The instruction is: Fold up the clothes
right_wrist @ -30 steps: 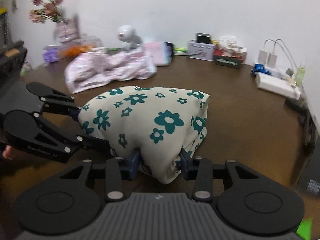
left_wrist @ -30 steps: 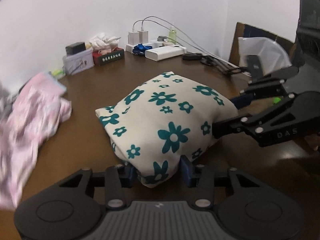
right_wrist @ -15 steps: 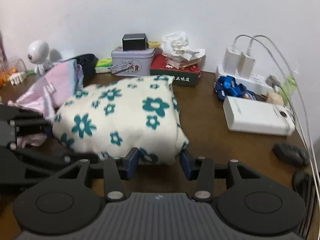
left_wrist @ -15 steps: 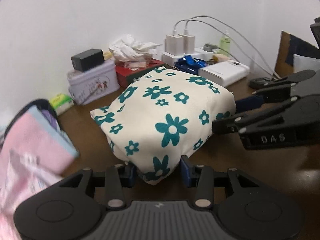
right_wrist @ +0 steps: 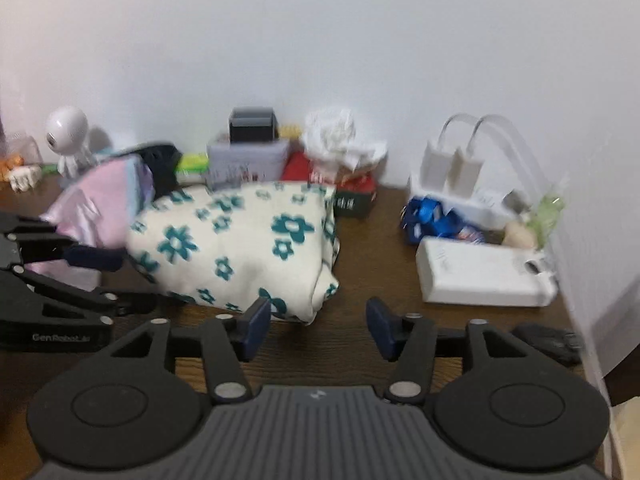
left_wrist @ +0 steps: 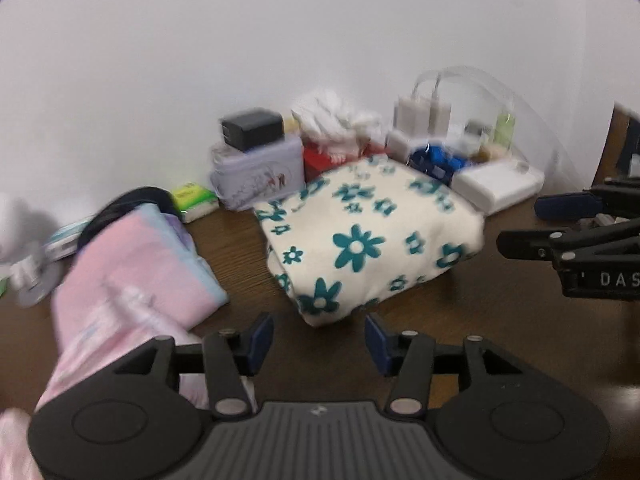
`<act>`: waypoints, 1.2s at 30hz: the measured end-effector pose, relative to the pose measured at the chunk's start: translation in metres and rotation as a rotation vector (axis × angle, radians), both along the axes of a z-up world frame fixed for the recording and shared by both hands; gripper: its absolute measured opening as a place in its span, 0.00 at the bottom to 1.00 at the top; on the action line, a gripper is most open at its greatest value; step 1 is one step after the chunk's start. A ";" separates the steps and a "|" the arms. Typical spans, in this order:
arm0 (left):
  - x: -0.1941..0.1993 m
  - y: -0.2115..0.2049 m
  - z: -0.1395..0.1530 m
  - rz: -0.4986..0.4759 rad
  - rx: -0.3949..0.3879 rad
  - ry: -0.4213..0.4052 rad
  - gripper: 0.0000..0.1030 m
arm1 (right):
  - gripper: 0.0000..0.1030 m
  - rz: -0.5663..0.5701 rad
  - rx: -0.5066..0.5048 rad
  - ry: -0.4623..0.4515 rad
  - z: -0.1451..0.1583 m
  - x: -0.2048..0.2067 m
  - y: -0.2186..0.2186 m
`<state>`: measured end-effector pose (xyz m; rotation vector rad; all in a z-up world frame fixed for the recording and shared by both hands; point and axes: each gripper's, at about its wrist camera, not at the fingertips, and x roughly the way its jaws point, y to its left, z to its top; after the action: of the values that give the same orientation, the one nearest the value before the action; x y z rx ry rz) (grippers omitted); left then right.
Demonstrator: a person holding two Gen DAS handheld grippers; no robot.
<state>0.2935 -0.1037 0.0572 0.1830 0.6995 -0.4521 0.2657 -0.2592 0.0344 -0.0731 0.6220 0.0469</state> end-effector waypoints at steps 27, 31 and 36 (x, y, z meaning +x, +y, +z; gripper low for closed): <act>-0.322 0.097 -0.048 0.445 -0.064 -0.039 1.00 | 1.00 0.037 0.049 -0.006 -0.061 -0.301 0.074; -0.316 0.094 -0.054 0.464 -0.051 -0.036 1.00 | 1.00 0.039 -0.003 -0.013 -0.067 -0.296 0.091; -0.310 0.086 -0.057 0.463 -0.001 -0.028 1.00 | 1.00 0.024 0.027 0.036 -0.072 -0.288 0.091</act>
<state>-0.0163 -0.0177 0.0004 0.0232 0.6892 -0.0070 -0.0221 -0.1682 -0.0378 -0.0540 0.6565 0.0799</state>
